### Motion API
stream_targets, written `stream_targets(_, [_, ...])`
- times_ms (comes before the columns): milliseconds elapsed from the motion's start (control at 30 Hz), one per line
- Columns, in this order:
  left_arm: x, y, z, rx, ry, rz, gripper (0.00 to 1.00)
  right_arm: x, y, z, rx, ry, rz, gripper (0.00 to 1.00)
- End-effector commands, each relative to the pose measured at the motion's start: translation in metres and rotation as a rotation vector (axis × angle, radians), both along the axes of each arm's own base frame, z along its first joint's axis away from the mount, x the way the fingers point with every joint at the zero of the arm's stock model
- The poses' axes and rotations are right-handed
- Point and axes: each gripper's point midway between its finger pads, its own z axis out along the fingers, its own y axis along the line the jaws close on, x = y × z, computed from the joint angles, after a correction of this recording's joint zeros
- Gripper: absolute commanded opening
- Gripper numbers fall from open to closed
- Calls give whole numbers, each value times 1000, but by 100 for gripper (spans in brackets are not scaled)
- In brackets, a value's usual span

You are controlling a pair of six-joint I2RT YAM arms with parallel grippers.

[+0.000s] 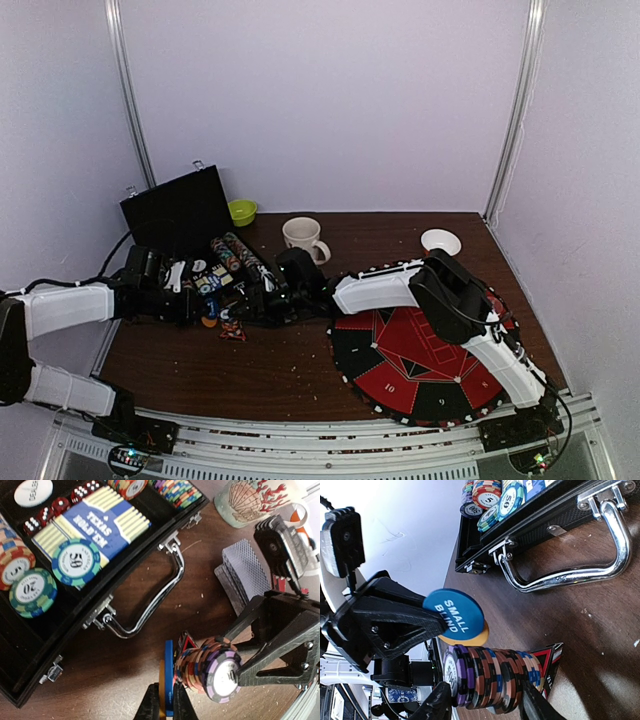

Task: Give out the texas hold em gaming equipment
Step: Pick up the big blind button from the center of the board.

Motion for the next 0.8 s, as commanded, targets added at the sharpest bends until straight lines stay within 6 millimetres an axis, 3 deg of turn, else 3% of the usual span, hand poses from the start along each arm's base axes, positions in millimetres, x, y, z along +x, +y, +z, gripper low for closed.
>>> stream_targets(0, [-4,-4,-10,-21,28,-17,0,-3,0,-23,-56,6,-3,47])
stream_targets(767, [1,-17,-15,-43,25,-66,0,0,4,-18,-56,-15,-3,53])
